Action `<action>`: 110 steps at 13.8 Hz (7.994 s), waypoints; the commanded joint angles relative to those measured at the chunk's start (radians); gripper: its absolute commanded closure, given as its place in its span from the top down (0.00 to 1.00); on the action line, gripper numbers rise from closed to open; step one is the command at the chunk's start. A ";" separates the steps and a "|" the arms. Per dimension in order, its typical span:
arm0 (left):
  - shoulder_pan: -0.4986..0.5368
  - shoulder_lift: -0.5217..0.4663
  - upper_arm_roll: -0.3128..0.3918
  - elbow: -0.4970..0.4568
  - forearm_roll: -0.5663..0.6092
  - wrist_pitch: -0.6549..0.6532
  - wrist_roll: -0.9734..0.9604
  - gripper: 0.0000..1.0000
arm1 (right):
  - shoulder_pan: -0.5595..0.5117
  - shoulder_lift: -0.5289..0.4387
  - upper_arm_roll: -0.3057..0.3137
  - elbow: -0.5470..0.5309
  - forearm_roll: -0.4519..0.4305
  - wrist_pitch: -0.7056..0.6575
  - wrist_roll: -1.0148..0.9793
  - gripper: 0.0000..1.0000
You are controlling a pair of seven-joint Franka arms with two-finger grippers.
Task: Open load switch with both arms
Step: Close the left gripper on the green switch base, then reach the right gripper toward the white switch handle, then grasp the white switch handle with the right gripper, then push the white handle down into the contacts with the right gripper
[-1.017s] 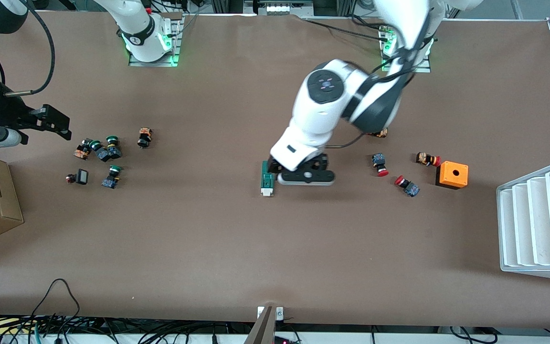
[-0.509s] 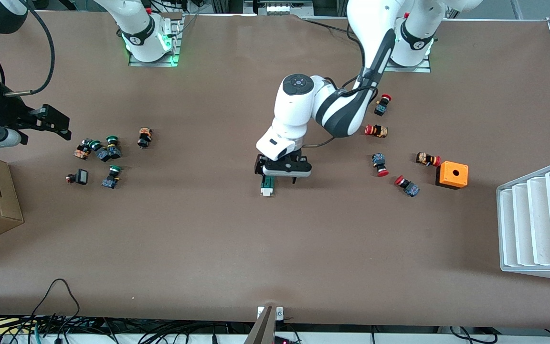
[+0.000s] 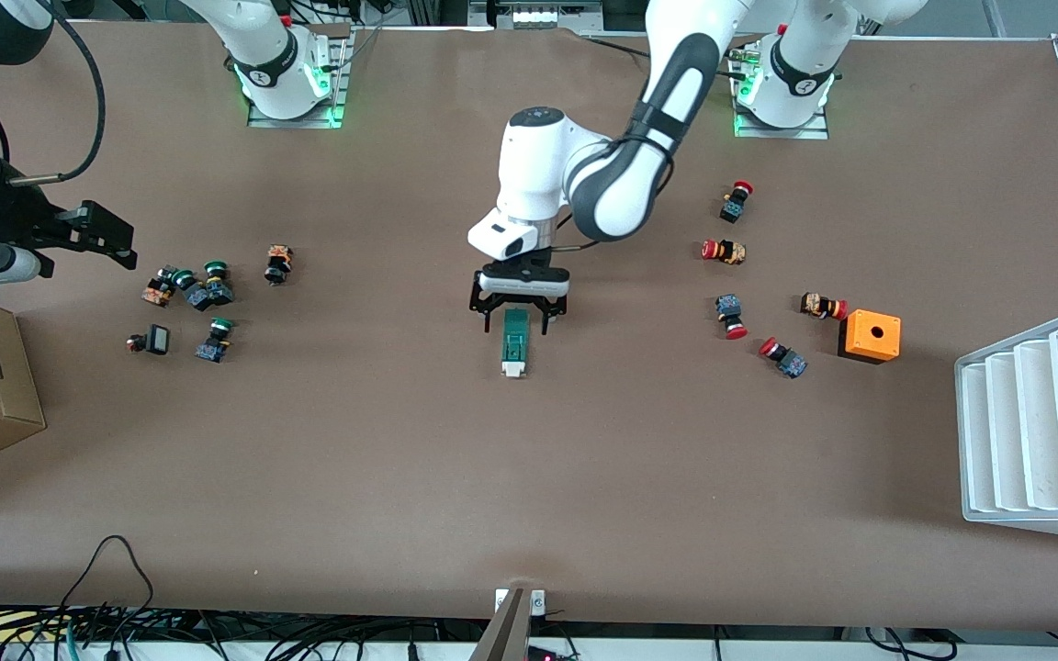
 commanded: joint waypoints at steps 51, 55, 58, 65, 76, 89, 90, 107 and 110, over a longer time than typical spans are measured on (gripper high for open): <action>-0.210 0.267 0.014 -0.020 1.235 -0.431 -1.202 0.57 | 0.307 0.878 0.052 0.572 0.384 0.306 1.558 0.98; -0.210 0.268 0.016 -0.020 1.235 -0.431 -1.202 0.48 | 0.360 0.918 0.051 0.572 0.434 0.360 1.713 0.98; -0.210 0.270 0.014 -0.022 1.235 -0.443 -1.203 0.45 | 0.388 0.951 0.055 0.580 0.444 0.401 1.822 0.98; -0.210 0.274 0.014 -0.020 1.235 -0.445 -1.203 0.45 | 0.437 0.986 0.058 0.618 0.445 0.394 1.922 0.87; -0.210 0.282 0.014 -0.019 1.234 -0.446 -1.205 0.45 | 0.466 1.015 0.051 0.614 0.444 0.389 1.968 0.67; -0.210 0.287 0.014 -0.016 1.235 -0.446 -1.215 0.45 | 0.483 1.012 0.046 0.603 0.440 0.348 1.994 0.40; -0.210 0.287 0.014 -0.016 1.235 -0.446 -1.215 0.45 | 0.485 1.011 0.046 0.603 0.439 0.346 1.994 0.35; -0.210 0.304 0.014 0.017 1.232 -0.446 -1.215 0.44 | 0.489 0.974 0.035 0.600 0.414 0.268 1.980 0.31; -0.210 0.304 0.014 0.018 1.232 -0.446 -1.215 0.44 | 0.488 0.958 0.035 0.589 0.413 0.257 1.971 0.32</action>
